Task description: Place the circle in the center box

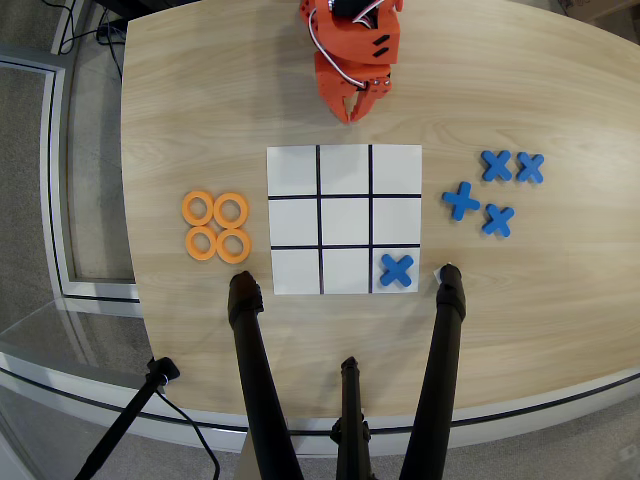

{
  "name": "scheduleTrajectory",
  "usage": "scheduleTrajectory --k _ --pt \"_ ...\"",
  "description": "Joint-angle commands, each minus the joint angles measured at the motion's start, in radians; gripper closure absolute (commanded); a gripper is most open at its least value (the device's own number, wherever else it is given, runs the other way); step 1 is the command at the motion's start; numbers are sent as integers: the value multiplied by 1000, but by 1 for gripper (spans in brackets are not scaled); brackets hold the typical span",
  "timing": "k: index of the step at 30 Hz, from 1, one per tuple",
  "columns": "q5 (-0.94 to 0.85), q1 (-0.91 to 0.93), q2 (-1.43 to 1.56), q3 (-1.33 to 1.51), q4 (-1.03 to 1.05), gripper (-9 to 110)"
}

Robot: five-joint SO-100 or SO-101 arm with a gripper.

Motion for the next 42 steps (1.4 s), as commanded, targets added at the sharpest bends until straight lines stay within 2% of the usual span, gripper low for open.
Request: scheduleTrajectory --k 1,27,33,37,42 --pt "2 8 -6 54 5 102" --pt "3 60 -8 18 25 99" --pt "-21 114 -61 -161 143 87" --pt "-26 141 -133 -235 144 79" --pt "-15 173 -264 -318 72 79"
